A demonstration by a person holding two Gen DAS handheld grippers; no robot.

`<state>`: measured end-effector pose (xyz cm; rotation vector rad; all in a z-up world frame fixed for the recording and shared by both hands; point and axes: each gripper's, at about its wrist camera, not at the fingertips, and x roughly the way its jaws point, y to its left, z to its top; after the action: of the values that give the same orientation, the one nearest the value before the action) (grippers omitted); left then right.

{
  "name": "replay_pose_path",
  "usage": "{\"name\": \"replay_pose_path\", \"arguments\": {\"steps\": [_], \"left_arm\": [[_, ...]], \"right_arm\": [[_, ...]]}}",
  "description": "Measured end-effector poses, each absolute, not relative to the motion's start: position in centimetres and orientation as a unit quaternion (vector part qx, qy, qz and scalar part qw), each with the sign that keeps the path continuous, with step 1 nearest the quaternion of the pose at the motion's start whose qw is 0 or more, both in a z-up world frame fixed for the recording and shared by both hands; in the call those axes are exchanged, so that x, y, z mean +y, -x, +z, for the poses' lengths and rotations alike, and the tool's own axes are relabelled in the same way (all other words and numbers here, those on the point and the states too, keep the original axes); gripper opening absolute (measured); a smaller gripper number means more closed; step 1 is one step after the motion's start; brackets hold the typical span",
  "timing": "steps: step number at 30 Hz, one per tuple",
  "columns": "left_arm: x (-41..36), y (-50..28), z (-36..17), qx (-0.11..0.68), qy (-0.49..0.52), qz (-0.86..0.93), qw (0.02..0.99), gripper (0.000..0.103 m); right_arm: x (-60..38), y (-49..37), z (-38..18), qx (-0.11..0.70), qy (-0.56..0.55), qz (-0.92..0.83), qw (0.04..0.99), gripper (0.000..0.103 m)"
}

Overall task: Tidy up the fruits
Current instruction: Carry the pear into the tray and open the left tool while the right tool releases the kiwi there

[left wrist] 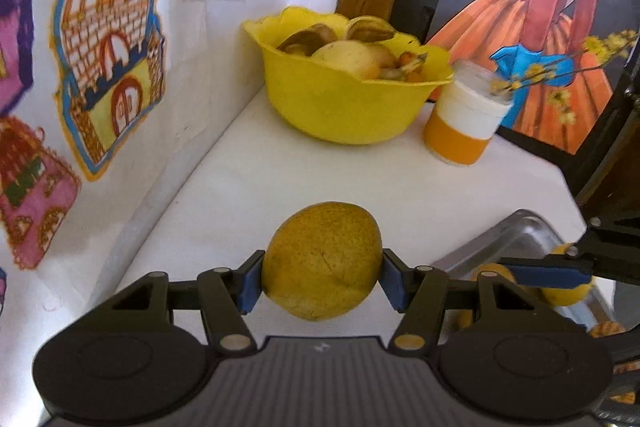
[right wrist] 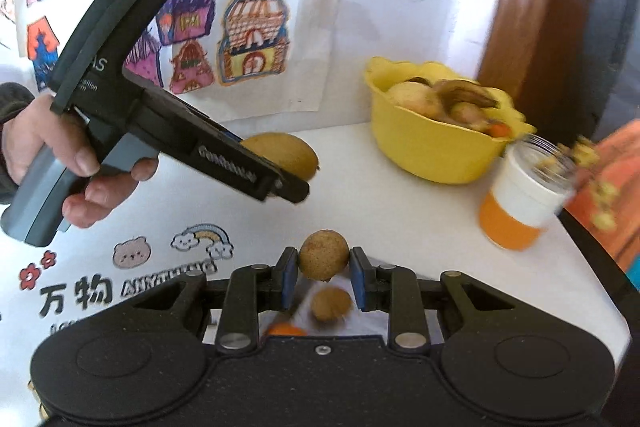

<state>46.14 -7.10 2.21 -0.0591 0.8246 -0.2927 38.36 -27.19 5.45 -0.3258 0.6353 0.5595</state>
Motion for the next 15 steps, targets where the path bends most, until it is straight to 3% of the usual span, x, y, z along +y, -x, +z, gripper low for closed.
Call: {"name": "replay_pose_path", "arguments": {"steps": [15], "left_arm": [[-14.4,-43.4,3.4,0.386,0.037,-0.205,0.899,0.063]], "right_arm": [[-33.2,-34.2,4.2,0.316,0.116,0.224,0.915,0.03]]}}
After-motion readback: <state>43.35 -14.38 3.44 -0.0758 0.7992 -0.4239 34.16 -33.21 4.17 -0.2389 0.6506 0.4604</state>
